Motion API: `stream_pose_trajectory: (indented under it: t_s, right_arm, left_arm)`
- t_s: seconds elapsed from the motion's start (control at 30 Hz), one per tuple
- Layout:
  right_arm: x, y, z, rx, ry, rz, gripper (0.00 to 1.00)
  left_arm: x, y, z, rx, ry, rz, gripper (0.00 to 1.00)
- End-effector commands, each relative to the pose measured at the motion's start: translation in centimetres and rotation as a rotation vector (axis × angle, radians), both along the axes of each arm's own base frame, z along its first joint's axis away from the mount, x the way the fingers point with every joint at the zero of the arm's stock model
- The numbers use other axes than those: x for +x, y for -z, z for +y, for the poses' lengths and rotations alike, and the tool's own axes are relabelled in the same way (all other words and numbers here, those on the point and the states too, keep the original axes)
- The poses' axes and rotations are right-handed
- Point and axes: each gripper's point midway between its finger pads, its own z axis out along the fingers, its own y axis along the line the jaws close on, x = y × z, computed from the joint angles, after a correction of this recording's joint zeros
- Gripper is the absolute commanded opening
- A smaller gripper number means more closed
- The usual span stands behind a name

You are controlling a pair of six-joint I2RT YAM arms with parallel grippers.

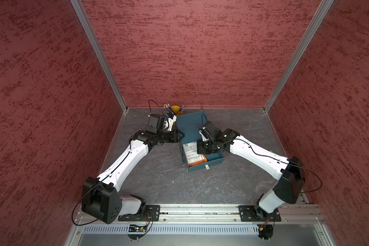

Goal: Take the seed bags out of the drawer
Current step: Pick up the seed packet from the drawer.

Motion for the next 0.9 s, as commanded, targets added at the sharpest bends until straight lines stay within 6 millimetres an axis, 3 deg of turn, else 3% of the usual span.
stream_pose_trajectory:
  t_s: [0.0,0.8,0.87]
  right_arm:
    - [-0.3,-2.5,0.1,0.087,0.008,-0.009,0.00]
    - [-1.1,-7.1,-2.7,0.152,0.087,-0.007,0.00]
    - [-1.4,-8.3,-3.1,0.180,0.095,-0.021,0.00]
  left_arm:
    - [-1.4,3.4,0.7,0.084,0.015,0.100,0.48]
    - [-1.4,3.4,0.6,0.095,0.028,0.093,0.48]
    - [-1.4,3.4,0.6,0.096,0.028,0.092,0.48]
